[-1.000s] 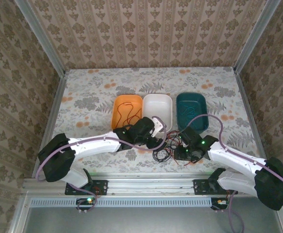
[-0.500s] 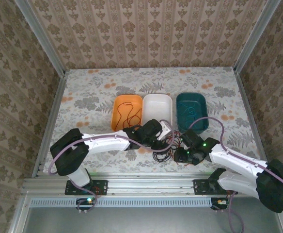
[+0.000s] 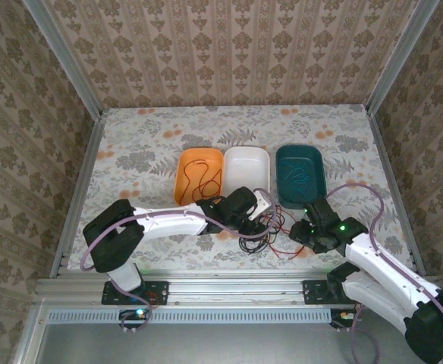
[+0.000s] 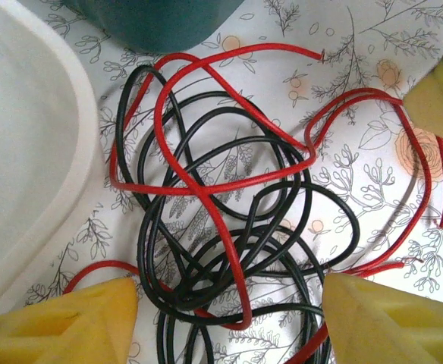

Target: Untangle the cables

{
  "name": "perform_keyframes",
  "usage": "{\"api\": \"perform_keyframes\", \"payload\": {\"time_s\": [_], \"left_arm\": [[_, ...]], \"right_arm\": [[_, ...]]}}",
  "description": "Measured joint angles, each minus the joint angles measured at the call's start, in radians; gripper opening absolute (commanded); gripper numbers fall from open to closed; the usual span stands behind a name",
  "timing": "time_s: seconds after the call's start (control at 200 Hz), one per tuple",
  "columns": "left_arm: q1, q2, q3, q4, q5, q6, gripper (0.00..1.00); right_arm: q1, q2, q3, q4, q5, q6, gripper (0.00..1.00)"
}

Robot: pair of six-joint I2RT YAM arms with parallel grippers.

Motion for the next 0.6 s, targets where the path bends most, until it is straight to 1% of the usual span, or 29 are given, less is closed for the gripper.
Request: {"api": "perform_keyframes", "payload": {"time_s": [0.05, 0.265, 0.335, 0.43, 0.6], "left_arm": [[0.000, 0.013, 0.018, 0.000, 0.000, 0.005, 0.65], [0.000, 0.061, 0.061, -0.009, -0.006, 0.020, 0.53], [0.000, 0.081, 0.075, -0.027, -0.016, 0.021, 0.48], [0.000, 0.100, 0.082, -0.043, -0.029, 0.024, 0.37], [0.000, 0.105, 0.082, -0.050, -0.050, 0.030, 0.04]], "right_arm": [[-0.018, -0.001, -0.003, 0.001, -0.013, 0.001, 0.49], [-0.029, 0.013, -0.006, 0.020, -0.053, 0.014, 0.49], [-0.029, 0.013, -0.006, 0.025, -0.060, 0.015, 0.49], [-0.030, 0.013, -0.006, 0.029, -0.064, 0.015, 0.48], [-0.031, 0.013, -0.006, 0.032, -0.068, 0.014, 0.49]]}}
